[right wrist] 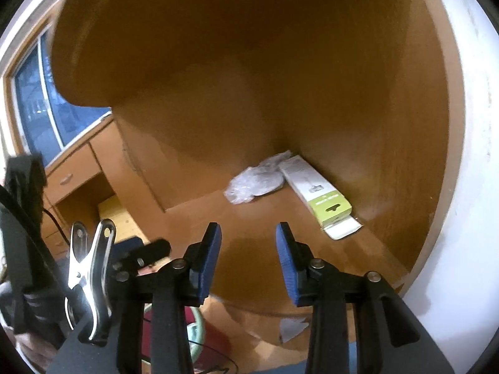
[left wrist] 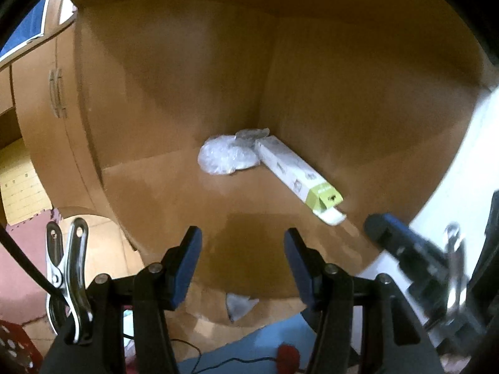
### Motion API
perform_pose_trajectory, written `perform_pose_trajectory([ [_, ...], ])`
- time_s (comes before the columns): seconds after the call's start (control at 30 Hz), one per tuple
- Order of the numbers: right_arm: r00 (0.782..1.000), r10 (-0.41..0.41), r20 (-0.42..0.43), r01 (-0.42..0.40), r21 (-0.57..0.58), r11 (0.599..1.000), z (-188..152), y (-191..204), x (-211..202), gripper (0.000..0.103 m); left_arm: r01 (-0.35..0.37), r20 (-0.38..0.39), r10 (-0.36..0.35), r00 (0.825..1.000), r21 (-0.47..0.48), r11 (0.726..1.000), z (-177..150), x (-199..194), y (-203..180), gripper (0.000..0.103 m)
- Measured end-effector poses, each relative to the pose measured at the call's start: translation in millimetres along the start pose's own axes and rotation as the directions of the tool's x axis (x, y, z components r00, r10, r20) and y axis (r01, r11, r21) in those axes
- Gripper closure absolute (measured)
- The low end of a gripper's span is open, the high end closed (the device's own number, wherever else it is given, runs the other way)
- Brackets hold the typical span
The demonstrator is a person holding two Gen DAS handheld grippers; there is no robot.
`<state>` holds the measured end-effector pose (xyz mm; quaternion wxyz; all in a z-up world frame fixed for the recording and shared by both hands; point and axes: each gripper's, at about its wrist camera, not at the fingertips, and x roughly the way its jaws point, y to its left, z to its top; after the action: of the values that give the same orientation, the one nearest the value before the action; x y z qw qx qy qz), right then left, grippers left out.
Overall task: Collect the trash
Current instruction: 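Move both tools up toward the clear plastic bag on the shelf, then grasp the clear plastic bag with the left tool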
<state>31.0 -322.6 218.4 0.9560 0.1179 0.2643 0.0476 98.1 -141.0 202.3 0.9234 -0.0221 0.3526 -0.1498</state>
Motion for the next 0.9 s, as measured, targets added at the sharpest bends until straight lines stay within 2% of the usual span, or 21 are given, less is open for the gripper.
perform_pose_trajectory([
  [0.13,1.0,-0.029,-0.002,0.029,0.0,1.0,-2,-11,24,0.065,0.007,-0.014,-0.007,1.0,-0.033,0.999,20,34,0,0.045],
  [0.27,1.0,0.008,-0.004,-0.008,0.06,0.998,-11,-32,39,0.065,-0.006,-0.022,0.004,1.0,-0.073,0.997,37,68,3,0.045],
  [0.37,0.999,0.021,-0.032,-0.018,0.103,0.995,-15,-43,47,0.065,-0.036,-0.022,0.034,0.999,-0.096,0.995,49,93,7,0.045],
  [0.6,0.999,0.035,-0.035,-0.031,0.117,0.993,-16,-46,51,0.065,-0.106,-0.04,0.101,0.994,-0.149,0.983,71,148,20,0.045],
  [0.9,0.998,0.037,-0.046,-0.032,0.099,0.995,-18,-45,59,0.065,-0.195,-0.066,0.188,0.98,-0.121,0.973,104,206,24,0.045],
])
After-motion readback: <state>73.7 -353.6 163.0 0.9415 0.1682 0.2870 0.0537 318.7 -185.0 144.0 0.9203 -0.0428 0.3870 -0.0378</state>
